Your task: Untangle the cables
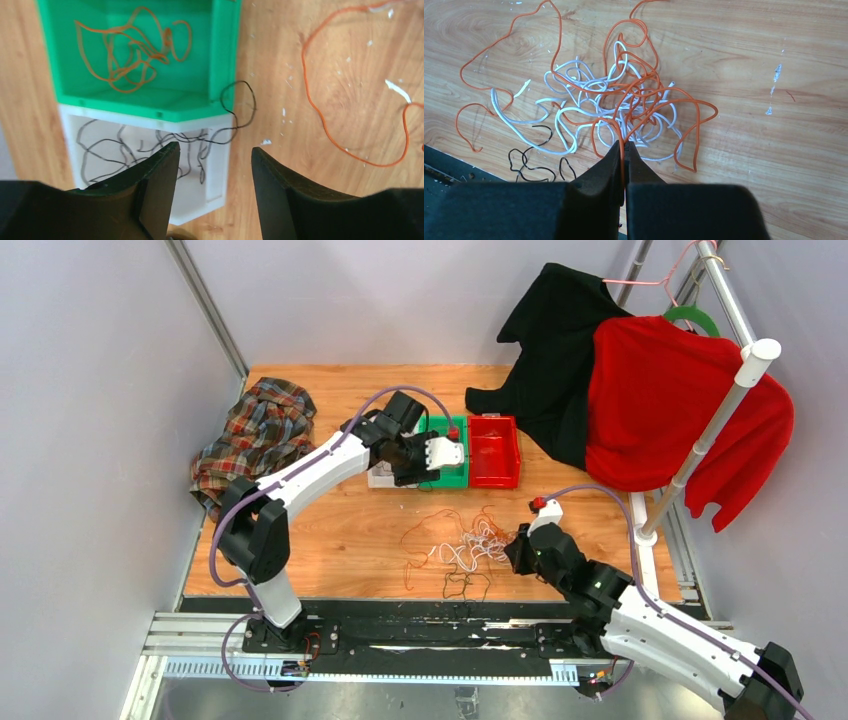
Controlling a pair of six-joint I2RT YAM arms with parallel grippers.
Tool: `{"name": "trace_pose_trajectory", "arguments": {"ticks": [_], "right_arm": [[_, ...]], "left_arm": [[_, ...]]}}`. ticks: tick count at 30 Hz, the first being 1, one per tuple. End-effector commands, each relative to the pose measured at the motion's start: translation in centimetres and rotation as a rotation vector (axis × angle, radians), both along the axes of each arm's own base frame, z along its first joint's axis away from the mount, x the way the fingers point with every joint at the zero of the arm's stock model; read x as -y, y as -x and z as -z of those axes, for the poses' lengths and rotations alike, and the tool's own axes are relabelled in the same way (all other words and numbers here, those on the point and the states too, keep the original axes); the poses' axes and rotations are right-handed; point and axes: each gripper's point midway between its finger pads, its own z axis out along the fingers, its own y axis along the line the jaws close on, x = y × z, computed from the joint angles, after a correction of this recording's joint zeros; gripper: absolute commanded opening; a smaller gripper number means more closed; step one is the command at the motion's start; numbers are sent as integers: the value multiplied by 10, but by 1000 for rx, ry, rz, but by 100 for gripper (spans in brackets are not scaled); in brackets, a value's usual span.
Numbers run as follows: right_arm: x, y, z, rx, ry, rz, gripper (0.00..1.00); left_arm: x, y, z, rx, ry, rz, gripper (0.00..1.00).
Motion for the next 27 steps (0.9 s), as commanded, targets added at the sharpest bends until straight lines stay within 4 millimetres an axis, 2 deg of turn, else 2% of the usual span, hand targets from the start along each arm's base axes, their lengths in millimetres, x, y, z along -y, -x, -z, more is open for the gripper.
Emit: {"name": "trace_pose_trajectory", "arguments": {"ticks": [1,5,10,15,18,20,24,27], "right_arm": [[4,-6,-13,22,-6,40,1],[3,-7,-15,24,-6,39,1],[4,-8,-15,25,-8,42,1],[-2,-6,-17,28,-32,18,1],[-8,-5,-20,31,-63,-5,1],[-9,-4,-22,33,-80,-2,1],[-9,-4,-24,44,-97,2,1],[-8,-5,-25,45,-96,4,1]], "left_arm": [[-11,17,18,-46,-42,83,58],[-13,14,35,-67,-82,114,57],[-12,-11,47,-6,-102,100,56],[-23,-27,57,7,-137,83,54],[-26,-37,55,7,-119,49,46],[-25,-40,51,5,-101,40,36],[-23,-40,39,5,-65,38,2],[-23,-42,32,3,-41,21,1]]}}
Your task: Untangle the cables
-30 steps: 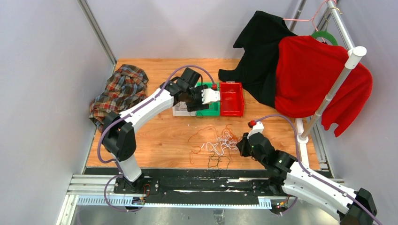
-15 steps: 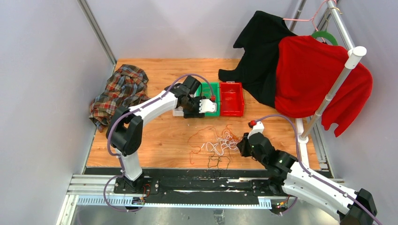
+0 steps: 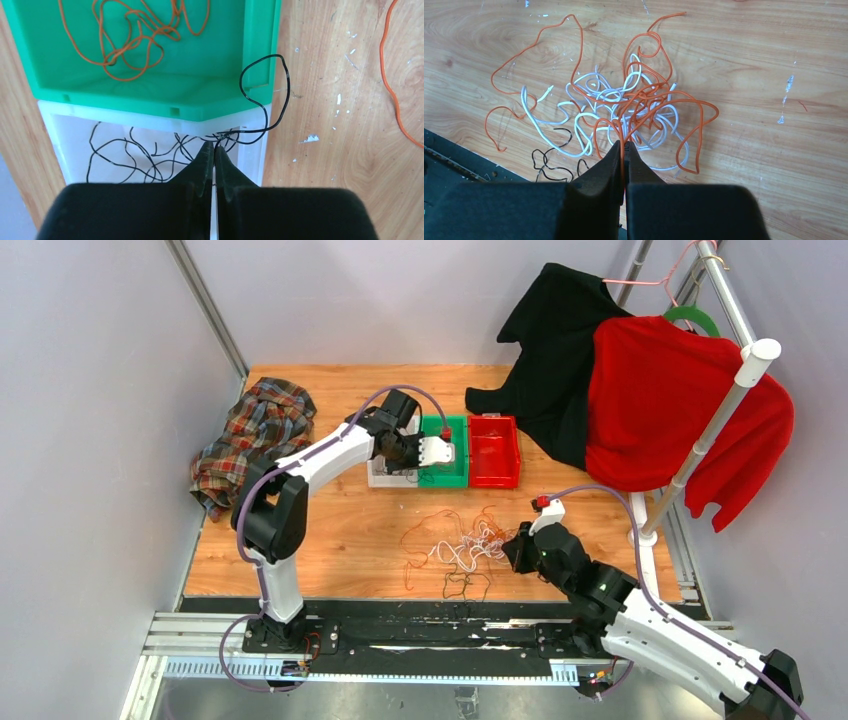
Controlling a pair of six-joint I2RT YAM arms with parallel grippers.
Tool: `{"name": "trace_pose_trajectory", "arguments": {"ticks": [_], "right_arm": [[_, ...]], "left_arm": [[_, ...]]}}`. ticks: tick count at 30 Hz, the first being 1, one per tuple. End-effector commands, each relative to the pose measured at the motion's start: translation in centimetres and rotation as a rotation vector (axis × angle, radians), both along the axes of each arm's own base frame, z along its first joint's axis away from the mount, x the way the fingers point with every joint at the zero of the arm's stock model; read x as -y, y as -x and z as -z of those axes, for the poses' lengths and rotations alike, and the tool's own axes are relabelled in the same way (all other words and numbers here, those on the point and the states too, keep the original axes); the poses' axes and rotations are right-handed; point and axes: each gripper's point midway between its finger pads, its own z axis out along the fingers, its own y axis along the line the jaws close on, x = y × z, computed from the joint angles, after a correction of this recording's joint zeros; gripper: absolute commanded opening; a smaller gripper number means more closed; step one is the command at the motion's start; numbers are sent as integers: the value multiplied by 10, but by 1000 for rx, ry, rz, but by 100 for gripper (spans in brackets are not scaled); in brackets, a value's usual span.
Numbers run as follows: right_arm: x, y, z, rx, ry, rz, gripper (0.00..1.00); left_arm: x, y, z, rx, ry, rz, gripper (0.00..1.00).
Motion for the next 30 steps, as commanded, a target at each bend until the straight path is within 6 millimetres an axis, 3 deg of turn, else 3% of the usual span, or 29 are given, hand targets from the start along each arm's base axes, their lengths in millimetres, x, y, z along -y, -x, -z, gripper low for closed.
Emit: {"name": "trace_pose_trajectory", "arguments": {"ticks": [1,4,9,13,21,30], "right_arm": [[-3,-5,-12,22,-43,20,1],[-2,-6,-13,23,-37,19,1],[-2,-6,-14,25,-35,19,1],[-2,-6,-14,24,-36,18,1],[-2,-6,-13,21,-29,21,1],[-2,-6,-7,10,-20,21,1]], "left_arm": [[5,-9,-26,27,73,-19,1],[-6,-22,-31,66,63,-65,1],[-39,-70,-35,300,-59,-189,1],[-50,-92,-37,418,-97,-240,1],[-60,-111,-20,457,-188,-281,1],[-71,-105,-12,454,-209,-290,1]]}}
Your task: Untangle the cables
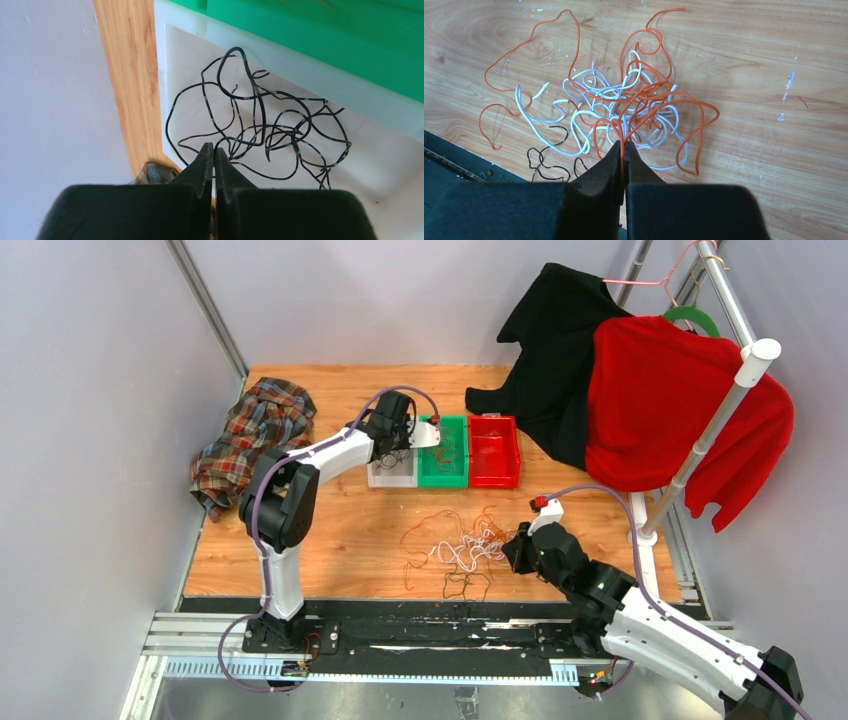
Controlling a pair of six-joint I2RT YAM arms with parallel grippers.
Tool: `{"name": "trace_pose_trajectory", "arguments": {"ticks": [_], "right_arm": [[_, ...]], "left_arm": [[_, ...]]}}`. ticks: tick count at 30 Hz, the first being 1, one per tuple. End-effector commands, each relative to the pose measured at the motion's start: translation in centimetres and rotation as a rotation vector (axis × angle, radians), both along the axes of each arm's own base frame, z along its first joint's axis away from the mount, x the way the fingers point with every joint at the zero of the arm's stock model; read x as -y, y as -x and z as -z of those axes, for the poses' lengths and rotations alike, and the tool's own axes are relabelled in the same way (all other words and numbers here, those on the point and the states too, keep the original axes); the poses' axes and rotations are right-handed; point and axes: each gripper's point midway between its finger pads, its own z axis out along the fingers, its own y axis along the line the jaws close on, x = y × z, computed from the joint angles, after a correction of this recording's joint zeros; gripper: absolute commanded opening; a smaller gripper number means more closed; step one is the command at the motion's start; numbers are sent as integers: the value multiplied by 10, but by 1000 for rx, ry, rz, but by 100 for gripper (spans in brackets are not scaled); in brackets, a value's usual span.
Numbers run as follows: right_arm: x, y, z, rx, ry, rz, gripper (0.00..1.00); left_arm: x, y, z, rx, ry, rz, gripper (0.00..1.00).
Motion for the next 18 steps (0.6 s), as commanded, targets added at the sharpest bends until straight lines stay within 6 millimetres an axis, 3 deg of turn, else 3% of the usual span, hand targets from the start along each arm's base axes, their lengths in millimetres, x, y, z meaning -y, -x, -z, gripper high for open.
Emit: {"name": "trace_pose_trajectory", "arguments": {"ticks": [1,9,14,16,18], "right_arm": [[-2,-6,-10,19,-27,22,1],[-1,-5,-8,16,-33,26,1],[-1,-4,-6,11,-40,29,1],[-1,-5,-6,13,-41,30,1],[-1,-5,-7,16,-41,29,1]], "left_arm": [[-10,-4,-8,40,2,-22,1],[-15,-1,-6,26,-16,-36,1],[6,-1,-15,15,124,-45,2],[18,0,-20,2,187,-42,14],[28,4,-26,-37,245,-46,34]]}}
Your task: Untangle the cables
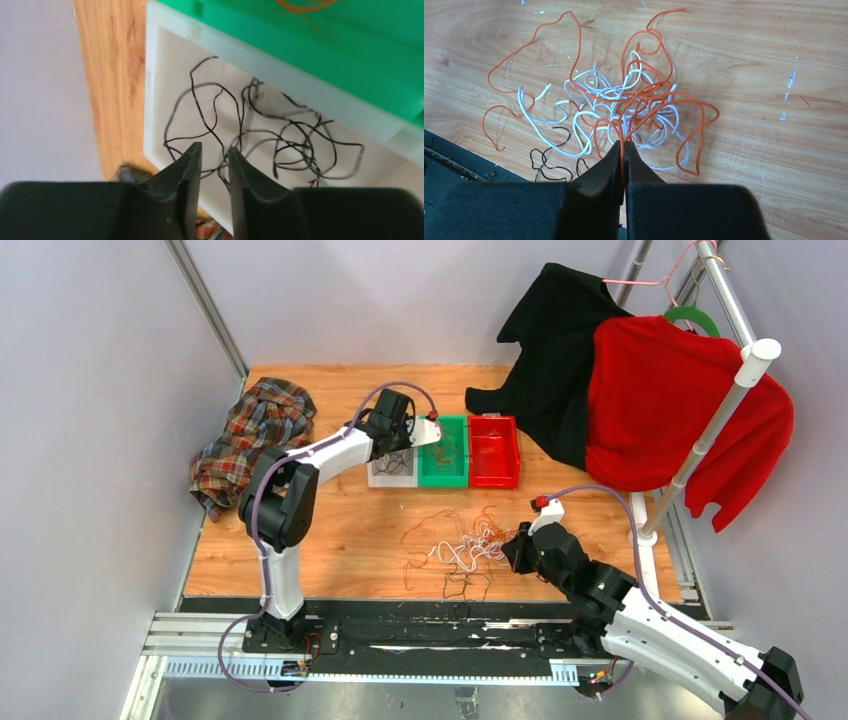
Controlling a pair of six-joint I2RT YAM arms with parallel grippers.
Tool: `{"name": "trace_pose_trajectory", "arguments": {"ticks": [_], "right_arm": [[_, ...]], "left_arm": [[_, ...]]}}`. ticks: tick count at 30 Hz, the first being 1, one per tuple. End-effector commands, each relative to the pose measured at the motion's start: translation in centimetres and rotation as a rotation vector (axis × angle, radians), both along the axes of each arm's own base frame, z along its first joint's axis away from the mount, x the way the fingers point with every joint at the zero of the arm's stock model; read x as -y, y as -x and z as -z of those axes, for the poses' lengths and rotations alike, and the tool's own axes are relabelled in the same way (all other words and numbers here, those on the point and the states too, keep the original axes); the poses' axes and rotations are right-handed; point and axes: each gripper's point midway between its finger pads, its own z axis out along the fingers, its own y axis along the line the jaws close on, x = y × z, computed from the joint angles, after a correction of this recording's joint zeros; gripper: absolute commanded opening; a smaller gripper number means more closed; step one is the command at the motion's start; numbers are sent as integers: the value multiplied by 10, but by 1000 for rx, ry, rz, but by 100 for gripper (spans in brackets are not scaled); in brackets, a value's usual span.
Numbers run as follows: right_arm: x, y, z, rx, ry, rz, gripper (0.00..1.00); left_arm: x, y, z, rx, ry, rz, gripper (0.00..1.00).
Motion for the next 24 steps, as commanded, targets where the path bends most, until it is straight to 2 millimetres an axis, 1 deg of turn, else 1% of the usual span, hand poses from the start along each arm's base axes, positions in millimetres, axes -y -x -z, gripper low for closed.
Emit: {"name": "trace_pose_trajectory", "arguments": {"ticks": [1,2,3,5,7,8,11,14,16,17,18,19,21,22,24], "right_arm": [[-1,-5,-8,21,-30,22,1],[-1,-5,-8,22,-31,19,1],[-1,-5,-9,22,-31,19,1],[-1,-5,-9,23,-31,17,1],[-2,-5,-10,24,-33,14,1],[-3,-6,-11,26,-36,14,1],[-5,-6,-13,30,-44,5,1],[-9,-8,-18,38,-54,-5,1],[-11,-9,-22,44,-61,-13,1],[-12,-9,-23,42,-59,-15,1],[-13,-9,-24,41,-59,-19,1],[-14,-9,-24,40,-60,-20,1],[-13,-9,-24,41,-59,-17,1],[-13,-9,-24,41,-59,-15,1],[-11,-8,-21,38,-55,-11,1]], "left_arm": [[31,-1,-41,-13,202,-12,46],[34,3,-45,-36,223,-8,63],[35,7,-50,-53,235,-3,74],[37,17,-59,-93,249,23,87],[37,30,-68,-129,254,51,96],[36,36,-72,-145,255,63,99],[38,51,-89,-182,282,88,98],[50,70,-110,-230,371,122,98],[61,89,-120,-272,419,163,98],[67,102,-121,-299,428,189,98],[75,118,-122,-337,439,222,98],[83,138,-119,-388,451,259,98],[97,182,-108,-487,450,347,98],[105,208,-94,-540,426,406,99],[111,242,-78,-590,377,510,99]]}}
